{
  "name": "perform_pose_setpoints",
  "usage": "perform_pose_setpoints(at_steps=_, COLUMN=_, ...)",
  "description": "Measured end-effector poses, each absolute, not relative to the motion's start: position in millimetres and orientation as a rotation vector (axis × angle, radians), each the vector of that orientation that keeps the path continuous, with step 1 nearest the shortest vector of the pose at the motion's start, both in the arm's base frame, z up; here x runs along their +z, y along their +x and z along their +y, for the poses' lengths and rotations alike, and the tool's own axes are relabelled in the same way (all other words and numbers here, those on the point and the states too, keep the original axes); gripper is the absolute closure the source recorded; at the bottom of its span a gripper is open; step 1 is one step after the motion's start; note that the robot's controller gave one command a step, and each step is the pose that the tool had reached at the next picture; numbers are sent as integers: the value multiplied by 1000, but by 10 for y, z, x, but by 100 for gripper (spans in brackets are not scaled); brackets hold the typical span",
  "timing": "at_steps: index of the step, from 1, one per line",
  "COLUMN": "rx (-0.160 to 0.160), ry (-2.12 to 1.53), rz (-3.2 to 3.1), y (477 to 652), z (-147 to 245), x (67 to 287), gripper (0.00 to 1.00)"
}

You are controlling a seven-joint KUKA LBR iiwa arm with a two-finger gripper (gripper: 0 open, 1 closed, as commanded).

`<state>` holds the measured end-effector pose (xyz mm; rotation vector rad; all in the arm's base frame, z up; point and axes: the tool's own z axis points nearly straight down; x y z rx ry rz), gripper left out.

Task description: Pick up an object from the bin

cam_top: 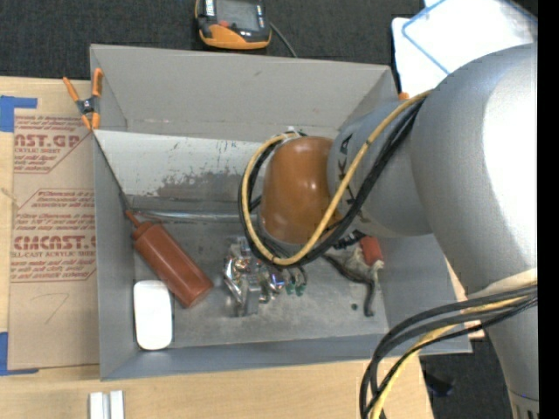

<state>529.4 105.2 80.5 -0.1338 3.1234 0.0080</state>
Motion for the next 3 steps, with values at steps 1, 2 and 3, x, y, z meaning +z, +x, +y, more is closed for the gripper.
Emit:
perform_pose_setpoints(at_steps=1, rx=9, ry=-560, rz=3059, y=5578, z=1440, x=1758, gripper=100)
perform_pose_setpoints(at_steps=2, rx=5, ry=-294, rz=3114, y=5471, z=1293, x=1863, gripper=100)
perform_pose_setpoints(at_steps=3, rx=8, ry=-432, rz=3085, y=5665, z=1385, x=2657, gripper=100)
